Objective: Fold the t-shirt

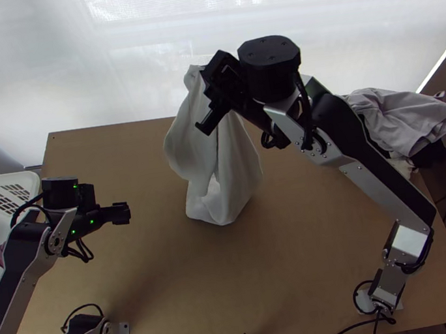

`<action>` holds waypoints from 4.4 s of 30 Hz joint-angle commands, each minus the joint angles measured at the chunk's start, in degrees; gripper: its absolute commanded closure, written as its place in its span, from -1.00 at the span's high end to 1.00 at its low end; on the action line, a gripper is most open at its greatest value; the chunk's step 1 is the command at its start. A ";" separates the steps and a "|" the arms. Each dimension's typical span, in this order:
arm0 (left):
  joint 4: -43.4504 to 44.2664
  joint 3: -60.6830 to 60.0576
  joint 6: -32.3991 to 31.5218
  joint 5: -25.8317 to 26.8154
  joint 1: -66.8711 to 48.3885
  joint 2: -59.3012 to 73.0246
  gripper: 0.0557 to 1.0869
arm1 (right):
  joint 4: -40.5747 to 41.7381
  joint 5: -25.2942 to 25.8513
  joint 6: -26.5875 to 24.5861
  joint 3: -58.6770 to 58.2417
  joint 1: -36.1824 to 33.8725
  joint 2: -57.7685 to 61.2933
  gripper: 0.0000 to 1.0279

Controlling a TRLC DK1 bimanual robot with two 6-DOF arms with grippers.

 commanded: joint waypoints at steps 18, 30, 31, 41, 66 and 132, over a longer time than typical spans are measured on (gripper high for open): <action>2.06 -0.45 1.19 -0.38 -6.15 3.03 0.90 | 4.59 0.91 3.23 -29.48 -27.43 -20.79 -0.95; 10.23 2.10 3.21 -0.73 -13.71 16.21 0.90 | 11.10 -0.58 5.78 -62.09 -32.97 -35.82 -0.95; 11.37 2.54 3.21 -0.73 -14.06 17.97 0.90 | 11.10 -0.75 5.78 -62.88 -33.15 -36.08 -0.95; 14.89 14.76 1.81 -0.64 -18.01 38.10 0.90 | 10.66 -0.93 5.43 -64.03 -33.67 -36.87 -0.95; 4.52 34.71 -0.65 -0.38 -27.15 57.17 -0.28 | 10.66 -0.93 4.81 -64.99 -33.15 -37.22 -0.95; 0.12 66.52 7.78 -19.27 -4.57 6.46 -0.93 | 17.95 1.09 -8.11 -37.57 -12.58 -46.36 -0.95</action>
